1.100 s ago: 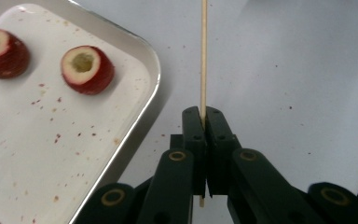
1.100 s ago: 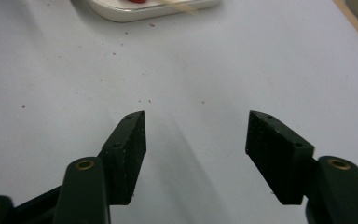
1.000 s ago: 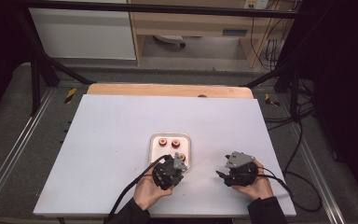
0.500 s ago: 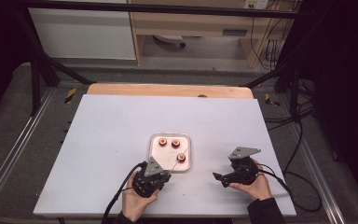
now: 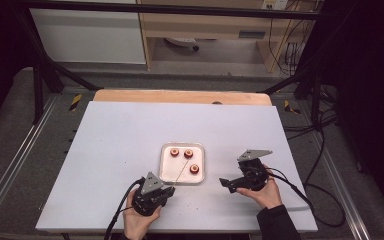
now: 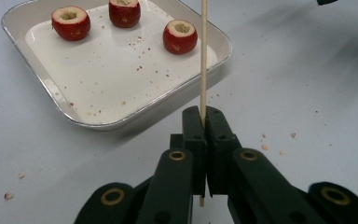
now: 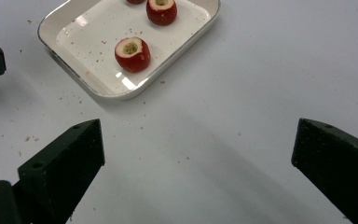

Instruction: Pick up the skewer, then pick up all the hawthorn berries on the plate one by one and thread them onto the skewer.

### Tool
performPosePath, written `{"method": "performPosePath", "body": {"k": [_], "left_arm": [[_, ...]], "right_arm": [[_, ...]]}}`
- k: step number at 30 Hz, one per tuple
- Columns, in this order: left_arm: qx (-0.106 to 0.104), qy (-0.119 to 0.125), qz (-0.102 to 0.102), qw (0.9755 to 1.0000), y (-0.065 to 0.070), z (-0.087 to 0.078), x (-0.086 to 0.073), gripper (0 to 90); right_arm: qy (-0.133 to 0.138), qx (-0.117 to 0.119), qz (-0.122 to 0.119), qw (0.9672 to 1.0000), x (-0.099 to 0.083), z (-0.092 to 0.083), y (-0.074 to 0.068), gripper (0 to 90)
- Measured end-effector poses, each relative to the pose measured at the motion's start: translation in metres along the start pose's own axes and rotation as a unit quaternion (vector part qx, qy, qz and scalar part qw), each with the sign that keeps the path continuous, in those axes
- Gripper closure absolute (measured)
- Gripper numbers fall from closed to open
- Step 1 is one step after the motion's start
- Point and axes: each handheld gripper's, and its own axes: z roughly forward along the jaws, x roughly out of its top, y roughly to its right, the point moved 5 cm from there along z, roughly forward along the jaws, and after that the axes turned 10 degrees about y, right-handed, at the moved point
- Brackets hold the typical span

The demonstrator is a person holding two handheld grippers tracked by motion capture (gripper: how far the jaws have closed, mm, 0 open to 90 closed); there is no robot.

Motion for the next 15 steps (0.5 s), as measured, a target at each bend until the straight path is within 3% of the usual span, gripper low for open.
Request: {"method": "performPosePath", "body": {"k": [15], "left_arm": [[0.006,0.006,-0.008,0.9999,-0.008,-0.008,-0.009,88.4]], "right_arm": [[0.001,0.009,0.017,0.9998,0.028,0.027,-0.018,2.9]]}}
